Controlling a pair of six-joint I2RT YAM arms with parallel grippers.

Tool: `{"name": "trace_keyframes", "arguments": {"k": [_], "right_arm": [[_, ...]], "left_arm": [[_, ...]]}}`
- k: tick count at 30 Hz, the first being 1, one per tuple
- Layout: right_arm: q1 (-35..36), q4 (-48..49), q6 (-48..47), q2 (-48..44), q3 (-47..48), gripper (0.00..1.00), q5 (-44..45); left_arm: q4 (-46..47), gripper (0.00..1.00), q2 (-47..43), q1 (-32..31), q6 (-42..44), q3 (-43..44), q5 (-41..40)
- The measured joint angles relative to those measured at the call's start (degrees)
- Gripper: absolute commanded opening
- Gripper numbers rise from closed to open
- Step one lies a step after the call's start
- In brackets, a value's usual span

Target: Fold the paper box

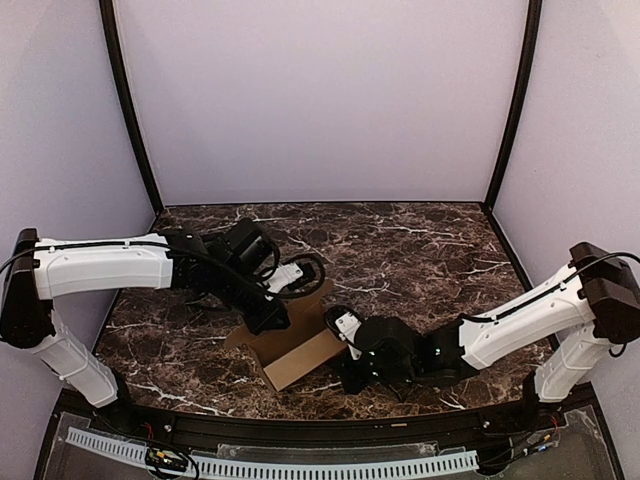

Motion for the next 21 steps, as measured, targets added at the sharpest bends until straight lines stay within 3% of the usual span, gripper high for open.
{"name": "trace_keyframes", "arguments": {"k": [21], "right_arm": [[-1.2,28.6,-9.7,6.4,-10.7,0.00,-3.1]], "left_arm": [[-2.7,0.01,-1.6,-4.4,-2.8,3.4,-3.5]]}}
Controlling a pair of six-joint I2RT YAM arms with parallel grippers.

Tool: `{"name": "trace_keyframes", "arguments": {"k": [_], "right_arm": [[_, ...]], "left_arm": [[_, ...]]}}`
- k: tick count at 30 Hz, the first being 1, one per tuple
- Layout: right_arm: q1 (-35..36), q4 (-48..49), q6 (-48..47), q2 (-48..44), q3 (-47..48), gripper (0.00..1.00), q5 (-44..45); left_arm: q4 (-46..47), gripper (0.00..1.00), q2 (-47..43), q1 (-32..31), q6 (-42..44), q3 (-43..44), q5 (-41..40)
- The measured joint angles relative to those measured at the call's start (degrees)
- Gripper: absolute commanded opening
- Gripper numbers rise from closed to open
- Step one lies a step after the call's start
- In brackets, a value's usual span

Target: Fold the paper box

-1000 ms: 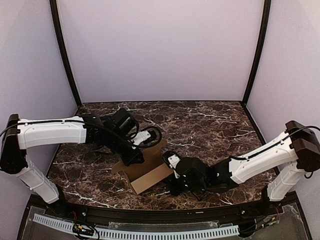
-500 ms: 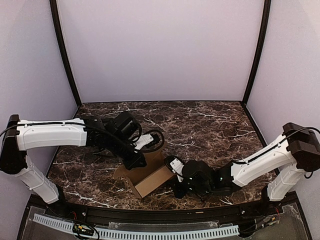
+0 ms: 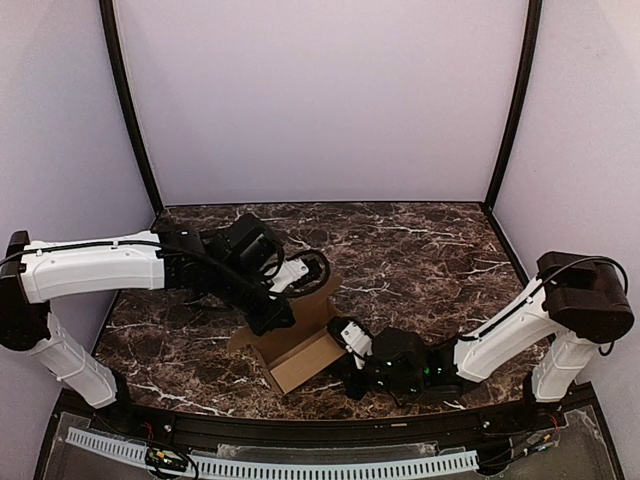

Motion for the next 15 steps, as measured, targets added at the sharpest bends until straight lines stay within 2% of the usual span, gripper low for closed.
{"name": "trace_keyframes", "arguments": {"k": [15], "right_arm": [[-0.4,3.3,3.5,0.2,-0.6,0.00,0.5]], "left_arm": [[-4.3,0.01,0.0,-2.3,-0.2,3.2,-6.5]]}}
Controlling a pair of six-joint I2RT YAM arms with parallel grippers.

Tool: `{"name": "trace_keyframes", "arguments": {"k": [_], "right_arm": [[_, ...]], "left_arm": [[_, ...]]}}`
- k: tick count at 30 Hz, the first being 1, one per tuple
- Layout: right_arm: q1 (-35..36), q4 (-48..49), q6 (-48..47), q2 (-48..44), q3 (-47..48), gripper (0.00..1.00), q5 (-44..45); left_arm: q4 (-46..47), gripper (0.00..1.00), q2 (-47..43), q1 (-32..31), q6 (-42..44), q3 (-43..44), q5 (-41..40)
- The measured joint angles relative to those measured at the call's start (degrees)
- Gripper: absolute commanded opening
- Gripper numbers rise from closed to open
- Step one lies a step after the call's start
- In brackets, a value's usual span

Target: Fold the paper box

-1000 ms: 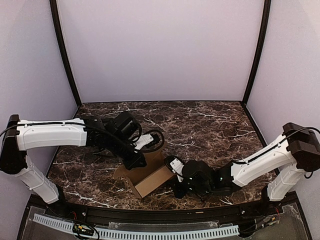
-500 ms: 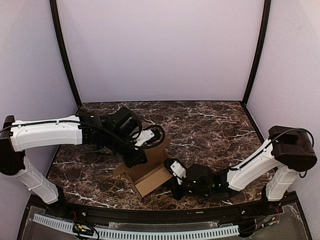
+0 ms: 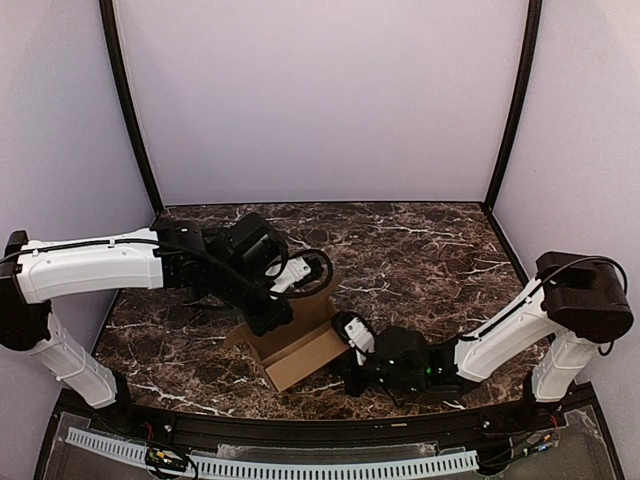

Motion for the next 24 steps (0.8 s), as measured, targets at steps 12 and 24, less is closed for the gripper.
{"name": "trace_keyframes", "arguments": {"k": [12,24], "right_arm": [[-1.0,-6.8,-0.5,1.4,5.0,0.00,3.1],[-3.8,-11.3,1.8,1.3,7.0,0.00,5.4]], "left_arm": [[-0.7,0.01,1.6,-1.6,-3.5,1.0,-4.1],[-0.2,0.01,2.0,-4.2,-11.1,0.3,-9.3]]}}
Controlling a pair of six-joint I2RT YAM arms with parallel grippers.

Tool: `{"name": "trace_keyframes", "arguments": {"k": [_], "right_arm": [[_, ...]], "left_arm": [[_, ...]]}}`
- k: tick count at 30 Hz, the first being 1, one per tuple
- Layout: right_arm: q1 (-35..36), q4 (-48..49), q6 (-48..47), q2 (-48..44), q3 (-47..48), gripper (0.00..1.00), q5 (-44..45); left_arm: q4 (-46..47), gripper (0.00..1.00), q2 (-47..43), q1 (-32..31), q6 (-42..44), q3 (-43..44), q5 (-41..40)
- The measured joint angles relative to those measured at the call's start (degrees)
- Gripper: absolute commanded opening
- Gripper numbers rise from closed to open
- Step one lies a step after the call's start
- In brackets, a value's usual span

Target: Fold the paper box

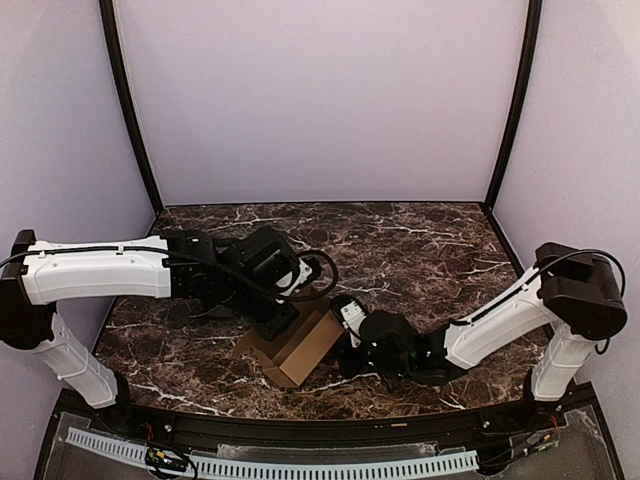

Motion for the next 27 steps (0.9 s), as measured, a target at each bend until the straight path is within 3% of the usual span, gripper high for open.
{"name": "trace_keyframes", "arguments": {"k": [15,27], "right_arm": [[-0.3,1.9,9.1,2.4,0.0,0.00,-1.6],[-1.7,-1.1,13.5,7.0,3.7,0.00,-1.7]], "left_arm": [[-2.9,0.01,2.2,-1.8,-2.4,2.8,-8.4],[-11.6,0.01,11.4,-4.9,-0.8,12.2,-18.2]]}}
